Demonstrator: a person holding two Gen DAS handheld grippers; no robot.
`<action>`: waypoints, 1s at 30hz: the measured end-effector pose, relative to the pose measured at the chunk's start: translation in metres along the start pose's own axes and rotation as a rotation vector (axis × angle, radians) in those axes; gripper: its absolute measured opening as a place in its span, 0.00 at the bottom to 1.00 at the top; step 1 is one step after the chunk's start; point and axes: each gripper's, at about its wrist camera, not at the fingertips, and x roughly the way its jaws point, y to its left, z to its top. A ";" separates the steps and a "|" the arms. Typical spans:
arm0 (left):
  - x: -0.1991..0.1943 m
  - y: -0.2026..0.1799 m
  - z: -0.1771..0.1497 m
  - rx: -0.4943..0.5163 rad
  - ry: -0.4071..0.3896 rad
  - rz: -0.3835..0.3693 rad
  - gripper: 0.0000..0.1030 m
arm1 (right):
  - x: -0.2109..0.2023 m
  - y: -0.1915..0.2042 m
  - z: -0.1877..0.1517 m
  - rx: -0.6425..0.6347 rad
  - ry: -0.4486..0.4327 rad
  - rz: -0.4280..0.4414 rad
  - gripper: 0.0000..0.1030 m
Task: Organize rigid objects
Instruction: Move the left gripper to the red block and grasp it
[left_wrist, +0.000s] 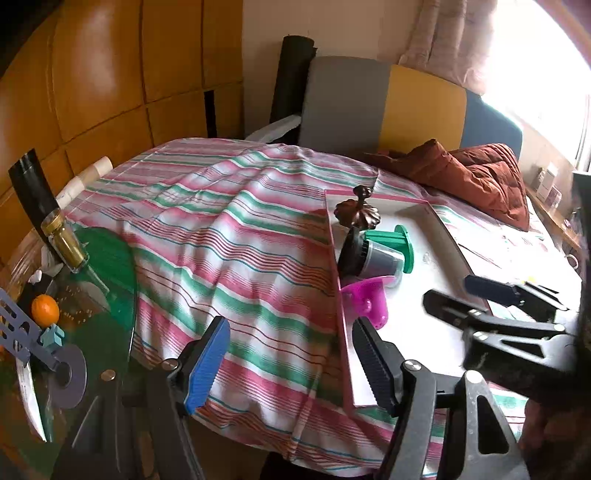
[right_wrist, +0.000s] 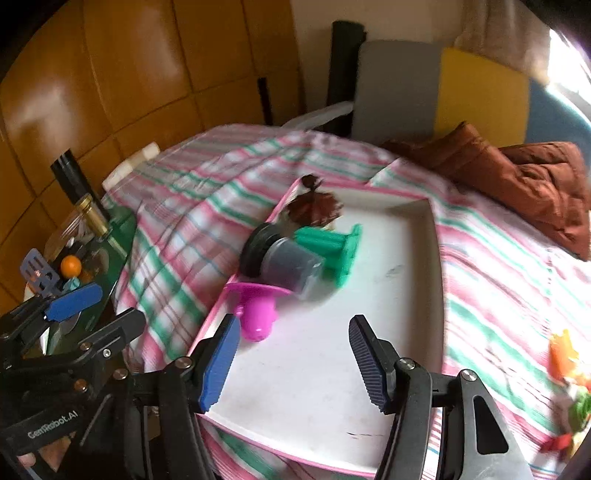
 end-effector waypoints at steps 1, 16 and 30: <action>-0.001 -0.002 0.000 0.004 0.000 -0.001 0.68 | -0.004 -0.004 -0.001 0.006 -0.012 -0.012 0.63; -0.008 -0.030 0.002 0.080 -0.006 -0.017 0.68 | -0.069 -0.091 -0.020 0.100 -0.115 -0.207 0.66; -0.011 -0.064 0.007 0.174 -0.012 -0.046 0.68 | -0.135 -0.226 -0.055 0.255 -0.142 -0.507 0.74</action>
